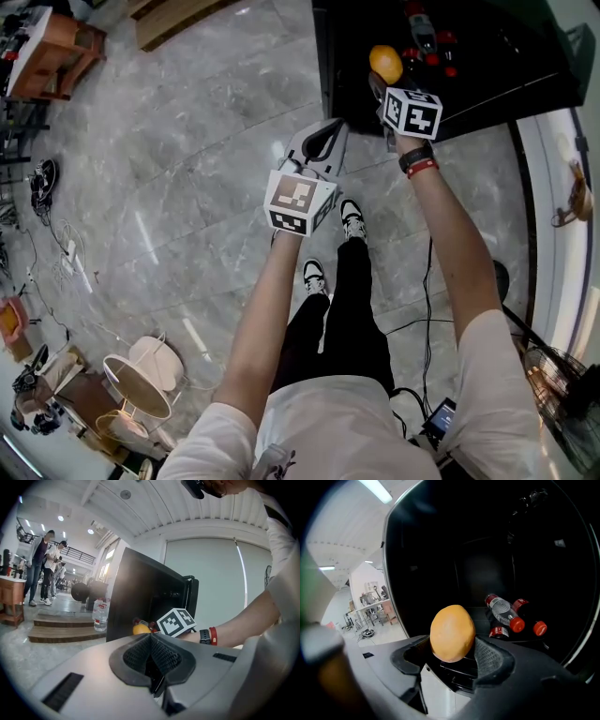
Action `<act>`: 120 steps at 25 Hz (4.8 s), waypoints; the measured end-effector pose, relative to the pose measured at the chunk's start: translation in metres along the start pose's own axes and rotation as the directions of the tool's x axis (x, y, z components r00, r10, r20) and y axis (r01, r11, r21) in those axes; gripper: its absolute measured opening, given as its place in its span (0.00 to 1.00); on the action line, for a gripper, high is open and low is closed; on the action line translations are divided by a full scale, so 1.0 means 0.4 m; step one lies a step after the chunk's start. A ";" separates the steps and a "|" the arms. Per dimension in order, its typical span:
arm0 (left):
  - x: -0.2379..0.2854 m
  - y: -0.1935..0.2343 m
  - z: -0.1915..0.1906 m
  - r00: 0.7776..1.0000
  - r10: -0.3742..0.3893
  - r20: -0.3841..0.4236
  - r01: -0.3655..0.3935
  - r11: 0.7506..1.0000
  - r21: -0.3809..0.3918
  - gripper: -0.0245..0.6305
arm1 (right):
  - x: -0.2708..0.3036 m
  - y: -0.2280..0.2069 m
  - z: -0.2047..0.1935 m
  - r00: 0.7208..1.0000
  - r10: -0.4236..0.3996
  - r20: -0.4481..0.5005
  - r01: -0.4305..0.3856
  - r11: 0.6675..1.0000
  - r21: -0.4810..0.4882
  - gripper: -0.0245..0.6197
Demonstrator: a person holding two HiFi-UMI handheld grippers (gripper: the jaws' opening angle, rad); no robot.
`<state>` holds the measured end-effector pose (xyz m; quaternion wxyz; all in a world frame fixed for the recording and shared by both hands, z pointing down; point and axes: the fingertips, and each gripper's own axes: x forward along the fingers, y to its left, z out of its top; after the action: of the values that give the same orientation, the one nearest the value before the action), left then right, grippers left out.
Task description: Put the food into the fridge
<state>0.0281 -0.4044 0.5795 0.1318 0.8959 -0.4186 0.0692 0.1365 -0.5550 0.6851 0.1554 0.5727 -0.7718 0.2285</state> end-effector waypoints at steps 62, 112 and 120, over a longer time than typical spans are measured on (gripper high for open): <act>0.020 0.084 -0.052 0.998 0.053 -0.030 -0.053 0.999 0.002 0.07 | 0.229 -0.090 0.079 1.000 -0.022 -0.006 0.021 0.989 -0.150 0.68; -0.391 -0.122 0.339 0.998 0.061 0.000 -0.061 0.996 0.065 0.07 | -0.688 0.208 0.158 0.996 -0.040 0.075 0.033 0.996 0.085 0.41; -0.467 -0.215 0.389 0.998 0.057 0.032 -0.059 0.997 0.059 0.07 | -0.874 0.269 0.152 0.992 -0.069 0.103 0.065 0.997 0.041 0.36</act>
<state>-0.0230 -0.2606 0.3718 0.0962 0.8879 -0.4440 0.0718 0.1386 -0.2773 0.4396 0.1115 0.6122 -0.7548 0.2074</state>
